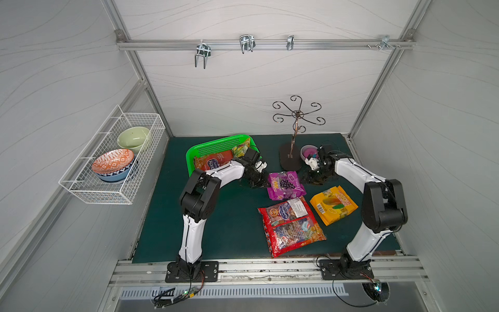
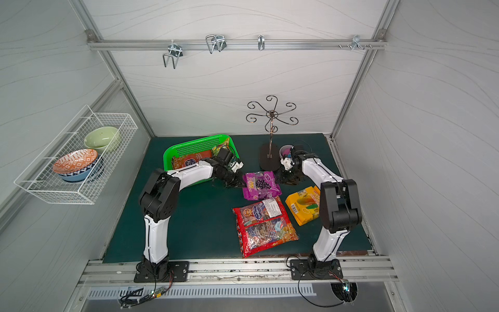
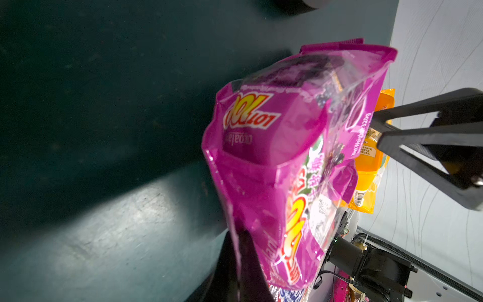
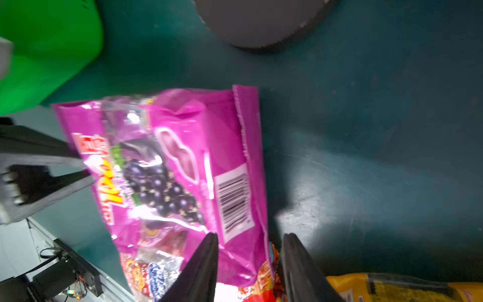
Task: Put the candies in the basket
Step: Pick up the candy at the center of the board.
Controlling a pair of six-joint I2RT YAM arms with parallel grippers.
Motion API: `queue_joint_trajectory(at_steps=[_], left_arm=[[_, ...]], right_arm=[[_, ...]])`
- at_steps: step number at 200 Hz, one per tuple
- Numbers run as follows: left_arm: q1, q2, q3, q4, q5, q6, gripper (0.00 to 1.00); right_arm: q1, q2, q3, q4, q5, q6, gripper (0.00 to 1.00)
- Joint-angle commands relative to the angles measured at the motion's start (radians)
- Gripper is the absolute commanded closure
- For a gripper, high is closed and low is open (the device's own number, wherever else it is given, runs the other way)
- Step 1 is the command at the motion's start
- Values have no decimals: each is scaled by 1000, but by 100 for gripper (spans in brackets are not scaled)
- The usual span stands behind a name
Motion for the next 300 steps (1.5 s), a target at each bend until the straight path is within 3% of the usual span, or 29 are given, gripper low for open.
queue_joint_trajectory(at_steps=[1,105,168,206,215,246,300], left_arm=[[29,-16,-9,-80,-47,-13,100],[29,-10,-8,-80,-47,-17,100],[29,-1,-8,-79,-56,-8,100],[29,17,6,-87,-60,3,100],[29,19,9,-90,-61,6,100],[29,19,8,-95,-64,12,100],[29,-103,-4,-99,-64,22,100]], right_arm=[[-3,16,3,-23,40,-21,56],[14,113,11,34,87,-7,58],[26,172,32,59,51,-6,67],[39,195,34,70,2,-22,67],[40,201,35,72,-16,-22,70],[27,204,33,81,-85,-17,100],[-58,25,-95,208,-275,97,100]])
